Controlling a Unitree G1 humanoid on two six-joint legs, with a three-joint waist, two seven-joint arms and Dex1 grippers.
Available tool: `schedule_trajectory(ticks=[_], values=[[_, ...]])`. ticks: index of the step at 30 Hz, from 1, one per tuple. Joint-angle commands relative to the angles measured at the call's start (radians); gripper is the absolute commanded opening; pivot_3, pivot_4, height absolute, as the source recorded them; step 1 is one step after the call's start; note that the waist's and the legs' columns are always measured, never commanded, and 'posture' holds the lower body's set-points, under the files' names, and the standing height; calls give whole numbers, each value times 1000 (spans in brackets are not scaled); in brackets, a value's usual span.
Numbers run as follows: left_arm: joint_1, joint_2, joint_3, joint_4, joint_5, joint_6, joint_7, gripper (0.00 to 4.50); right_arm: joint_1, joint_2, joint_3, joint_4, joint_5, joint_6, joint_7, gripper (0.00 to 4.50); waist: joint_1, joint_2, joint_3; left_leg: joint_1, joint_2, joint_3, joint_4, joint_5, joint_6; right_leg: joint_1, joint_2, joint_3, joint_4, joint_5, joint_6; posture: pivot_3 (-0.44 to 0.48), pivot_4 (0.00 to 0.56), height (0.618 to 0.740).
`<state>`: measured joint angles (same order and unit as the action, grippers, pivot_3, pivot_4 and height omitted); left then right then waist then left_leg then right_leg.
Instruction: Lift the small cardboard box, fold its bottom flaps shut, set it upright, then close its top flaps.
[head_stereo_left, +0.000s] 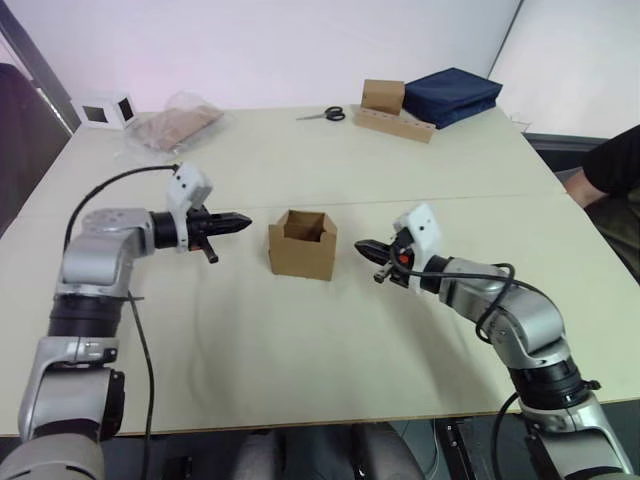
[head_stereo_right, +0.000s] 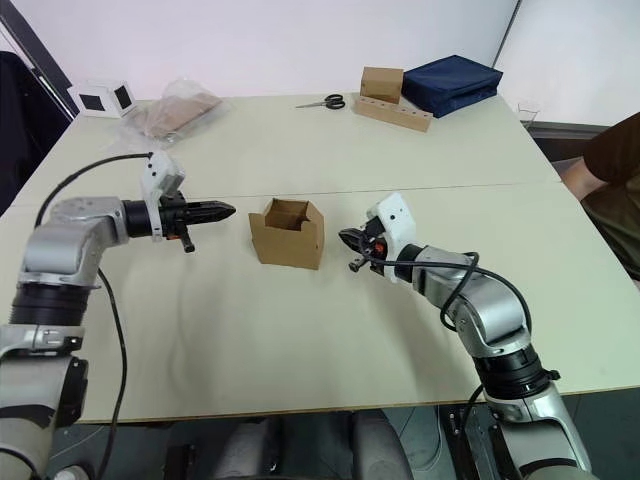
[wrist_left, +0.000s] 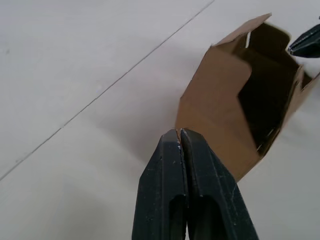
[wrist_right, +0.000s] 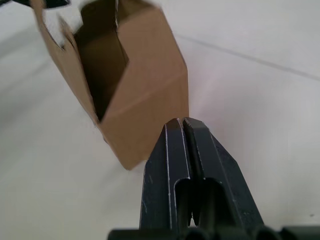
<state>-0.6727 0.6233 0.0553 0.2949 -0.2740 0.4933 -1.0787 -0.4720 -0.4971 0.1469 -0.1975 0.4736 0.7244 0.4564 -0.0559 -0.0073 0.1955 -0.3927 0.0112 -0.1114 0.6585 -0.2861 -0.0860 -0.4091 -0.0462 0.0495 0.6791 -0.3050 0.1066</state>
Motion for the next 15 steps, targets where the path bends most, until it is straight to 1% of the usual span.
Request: schedule_trajectory(ticks=[1, 7, 10, 15], values=[[2, -31, 18, 23, -9, -66, 38, 45, -26, 39, -3, 24, -45, -21, -19, 0, 3, 0, 0, 0, 0, 0, 1, 0, 0, 0, 0, 0, 1, 0, 0, 0, 150, 740], [31, -97, -40, 56, 18, -114, 52, 45, -26, 82, 61, 47, -105, -34, 23, 0, 10, 1, 0, 0, 0, 0, 2, 0, 0, 0, 0, 0, 2, 0, 0, 0, 150, 740], [43, -99, -60, 38, 13, -108, 33, 45, -28, 95, 68, 47, -117, -24, 41, 0, 9, 1, 0, 0, 0, 0, 3, 0, 0, 0, 0, 0, 2, 0, 0, 0, 150, 740], [84, -78, -107, -32, -1, -66, -32, 45, -18, 92, 79, 17, -114, -2, 84, 0, 9, 1, -1, 0, 0, 0, 3, 0, 0, 0, 0, 0, 2, 0, 0, 0, 150, 740]])
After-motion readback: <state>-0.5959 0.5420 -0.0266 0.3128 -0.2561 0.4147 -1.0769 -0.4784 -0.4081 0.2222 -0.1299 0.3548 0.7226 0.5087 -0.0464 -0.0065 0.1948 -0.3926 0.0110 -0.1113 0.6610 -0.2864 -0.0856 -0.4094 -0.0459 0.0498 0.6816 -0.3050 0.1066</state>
